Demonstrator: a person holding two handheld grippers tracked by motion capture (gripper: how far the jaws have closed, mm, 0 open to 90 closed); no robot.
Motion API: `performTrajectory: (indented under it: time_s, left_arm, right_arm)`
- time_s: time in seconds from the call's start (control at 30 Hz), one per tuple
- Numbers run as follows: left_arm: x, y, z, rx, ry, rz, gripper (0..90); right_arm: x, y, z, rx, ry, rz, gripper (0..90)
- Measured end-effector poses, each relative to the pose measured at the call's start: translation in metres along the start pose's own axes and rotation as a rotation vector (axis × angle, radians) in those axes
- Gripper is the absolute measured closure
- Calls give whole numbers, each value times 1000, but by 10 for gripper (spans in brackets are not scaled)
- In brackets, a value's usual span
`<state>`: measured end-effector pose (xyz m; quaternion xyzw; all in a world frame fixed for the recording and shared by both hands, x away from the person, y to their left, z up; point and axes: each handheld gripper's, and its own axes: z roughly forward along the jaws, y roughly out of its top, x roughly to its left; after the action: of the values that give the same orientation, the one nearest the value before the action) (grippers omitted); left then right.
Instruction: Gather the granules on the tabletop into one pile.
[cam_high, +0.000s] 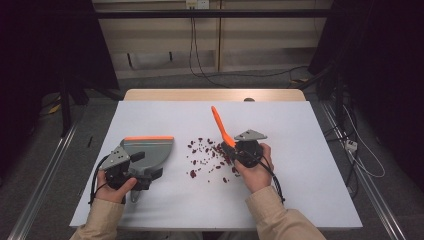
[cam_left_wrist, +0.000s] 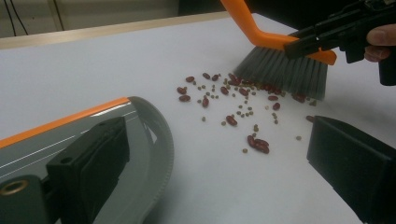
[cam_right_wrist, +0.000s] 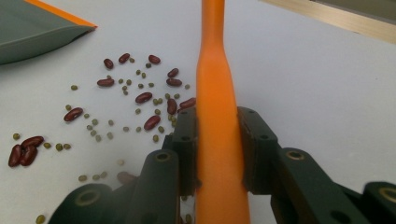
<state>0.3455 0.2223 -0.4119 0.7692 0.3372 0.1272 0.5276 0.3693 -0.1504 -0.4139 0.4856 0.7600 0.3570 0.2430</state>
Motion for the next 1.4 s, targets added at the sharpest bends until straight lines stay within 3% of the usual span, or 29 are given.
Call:
performTrajectory:
  time_s: [0.2, 0.43, 0.53, 0.7, 0.9, 1.03, 1.2, 1.4]
  left_arm:
    - [0, 0, 1, 2, 0, -2, 56]
    - [1, 0, 0, 2, 5, -1, 55]
    - [2, -1, 0, 2, 4, -1, 56]
    - [1, 0, 0, 2, 6, 1, 56]
    - [1, -1, 0, 3, 5, 1, 56]
    - [1, -1, -1, 3, 8, 3, 56]
    - [2, -1, -1, 2, 6, 1, 56]
    - [1, -1, 0, 10, 9, 3, 56]
  right_arm:
    - [6, 1, 2, -1, 18, -7, 718]
    - [9, 2, 0, -43, -36, -41, 718]
    - [5, 5, -6, -72, -35, -20, 717]
    - [8, 11, -15, -123, 25, 36, 718]
    - [32, 16, -14, -145, 155, 80, 717]
    - [46, 16, -8, -141, 212, 103, 717]
    - [58, 15, -2, -128, 260, 114, 717]
    - [63, 14, 0, -118, 298, 120, 717]
